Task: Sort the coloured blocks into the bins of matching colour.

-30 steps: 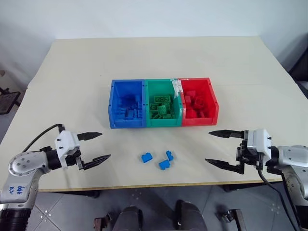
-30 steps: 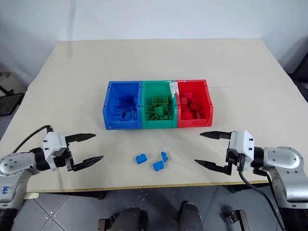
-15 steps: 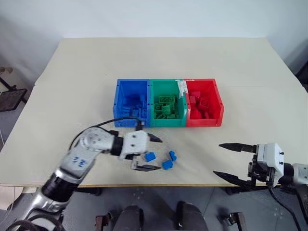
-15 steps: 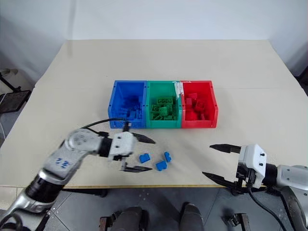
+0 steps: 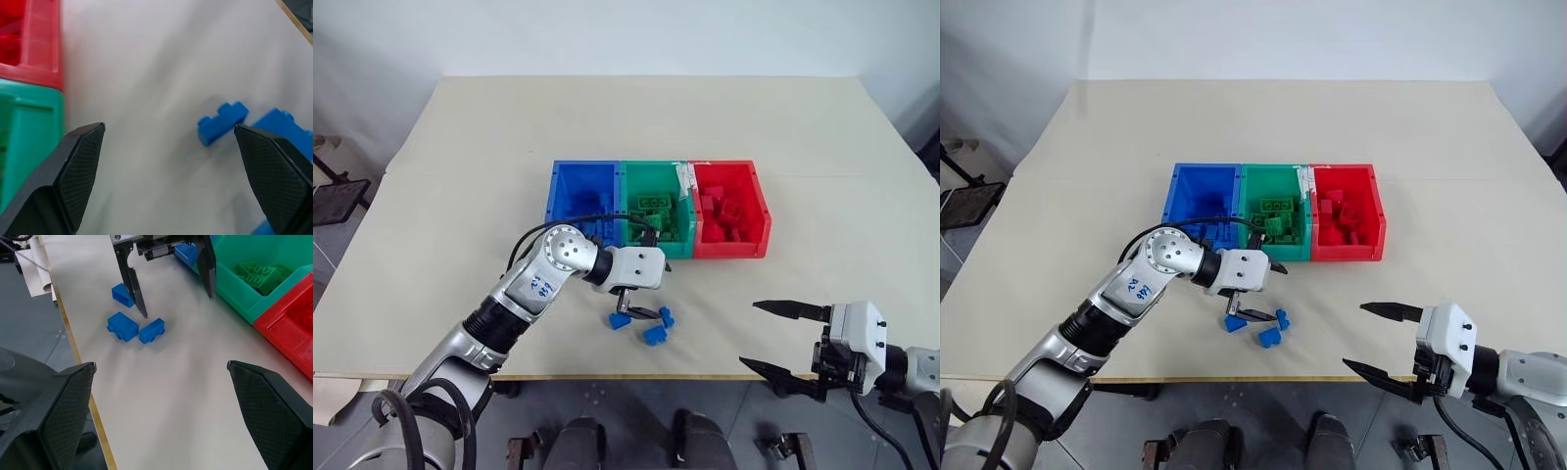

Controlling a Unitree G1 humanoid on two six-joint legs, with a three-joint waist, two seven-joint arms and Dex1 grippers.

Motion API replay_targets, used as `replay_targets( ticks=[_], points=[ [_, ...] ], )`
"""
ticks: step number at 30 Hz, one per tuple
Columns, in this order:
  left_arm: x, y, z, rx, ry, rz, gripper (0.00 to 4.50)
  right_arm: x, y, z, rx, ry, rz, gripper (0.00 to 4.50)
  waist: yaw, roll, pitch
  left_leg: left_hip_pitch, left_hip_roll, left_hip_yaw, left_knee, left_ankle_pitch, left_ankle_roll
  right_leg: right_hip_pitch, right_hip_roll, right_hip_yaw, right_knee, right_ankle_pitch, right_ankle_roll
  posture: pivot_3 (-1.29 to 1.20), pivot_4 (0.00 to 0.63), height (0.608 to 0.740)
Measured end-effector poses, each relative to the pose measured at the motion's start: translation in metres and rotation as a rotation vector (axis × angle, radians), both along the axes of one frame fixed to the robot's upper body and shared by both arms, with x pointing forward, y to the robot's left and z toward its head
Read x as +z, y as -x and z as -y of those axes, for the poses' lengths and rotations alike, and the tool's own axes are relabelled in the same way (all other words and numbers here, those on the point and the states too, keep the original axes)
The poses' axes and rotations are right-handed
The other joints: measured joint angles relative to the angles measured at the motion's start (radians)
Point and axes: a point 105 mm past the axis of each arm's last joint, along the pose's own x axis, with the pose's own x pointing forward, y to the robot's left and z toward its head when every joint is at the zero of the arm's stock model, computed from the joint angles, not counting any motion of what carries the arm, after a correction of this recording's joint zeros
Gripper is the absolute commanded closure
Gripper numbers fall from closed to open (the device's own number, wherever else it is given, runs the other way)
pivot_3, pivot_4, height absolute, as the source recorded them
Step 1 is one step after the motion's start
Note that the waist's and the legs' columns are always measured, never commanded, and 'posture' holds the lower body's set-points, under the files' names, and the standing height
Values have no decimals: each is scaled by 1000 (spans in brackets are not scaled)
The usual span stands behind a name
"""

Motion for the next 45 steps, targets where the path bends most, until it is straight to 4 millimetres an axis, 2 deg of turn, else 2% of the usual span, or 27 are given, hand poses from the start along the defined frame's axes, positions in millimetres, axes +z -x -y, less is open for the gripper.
replay_targets(
  ticks=[2, 5, 15, 16, 25, 27, 30, 33, 35, 38, 41, 43, 45],
  points=[
    [-3, 0, 2, -7, -7, -5, 0, -1, 0, 0, -4, 0, -2, 11, 0, 0, 0, 0, 0, 0, 0, 0, 0, 0, 0, 0, 0, 0, 0, 0, 150, 740],
    [-5, 1, 4, -23, -18, 0, 582, 0, 0, 1, -11, -1, 0, 0, 0, 0, 0, 0, 0, 0, 0, 0, 0, 0, 0, 0, 0, 0, 0, 0, 150, 740],
    [-18, 0, 10, -44, -34, -14, 3726, 2, -1, -2, -3, 5, -1, 0, 2, 0, 0, 0, 0, 0, 1, 0, 0, 0, 0, 0, 0, 0, 0, 0, 150, 740],
    [-17, 0, 11, -46, -34, -10, 3873, 4, -2, -2, 0, 9, 5, 0, 2, 0, 0, 0, 0, 0, 1, 0, 0, 0, 0, 0, 0, 0, 0, 0, 150, 740],
    [-14, 0, 8, -37, 9, -38, 3873, 10, -7, -4, 27, 20, 25, 0, 1, 0, 0, 0, 0, 0, 1, 0, 0, 0, 0, 0, 0, 0, 0, 0, 150, 740],
    [-9, 0, 3, -16, 56, -61, 3873, 11, -9, -4, 31, 18, 28, 0, -1, 0, 0, 0, 0, 0, 1, 0, 0, 0, 0, 0, 1, 0, 0, 0, 150, 740],
    [11, -2, -8, 54, 209, -86, 3873, 13, -15, -4, 34, 9, 41, 0, -5, 0, 0, 0, 0, 0, 1, 0, 0, -1, 0, 0, 2, 0, 0, 0, 150, 740],
    [40, -7, -34, 179, 375, -51, 3873, 19, -26, -9, 39, -33, 77, 0, -7, 0, 0, 0, 1, -1, 1, 0, 0, -1, 0, 0, 2, 0, 0, 0, 150, 740],
    [48, -10, -54, 278, 444, -43, 3873, 24, -33, -10, 15, -76, 104, 0, -9, 0, 0, 1, 1, -1, 0, 0, 0, -1, 0, 0, 3, 0, 0, 0, 150, 740],
    [57, -14, -84, 421, 560, -19, 3873, 29, -43, -11, 0, -106, 134, 0, -7, 0, 0, 1, 1, -1, 1, 0, 0, 0, 0, 0, 3, 0, 0, 0, 150, 740],
    [59, -20, -125, 636, 694, 14, 3873, 30, -54, -19, -9, -146, 176, 0, -5, 0, 0, 1, 1, -2, 1, 0, 0, 0, 0, 0, 3, 0, 0, 0, 150, 740],
    [61, -26, -142, 740, 736, 45, 3873, 34, -61, -21, -25, -168, 202, 0, -2, -1, 0, 0, 0, -2, 2, 0, 0, 0, 0, 0, 3, 0, 0, 0, 150, 740],
    [67, -32, -150, 808, 784, 78, 3873, 40, -67, -22, -28, -173, 230, 0, 0, -1, 0, 0, 0, -2, 2, 0, 0, 0, -1, 0, 3, 0, 0, 0, 150, 740]
  ],
)
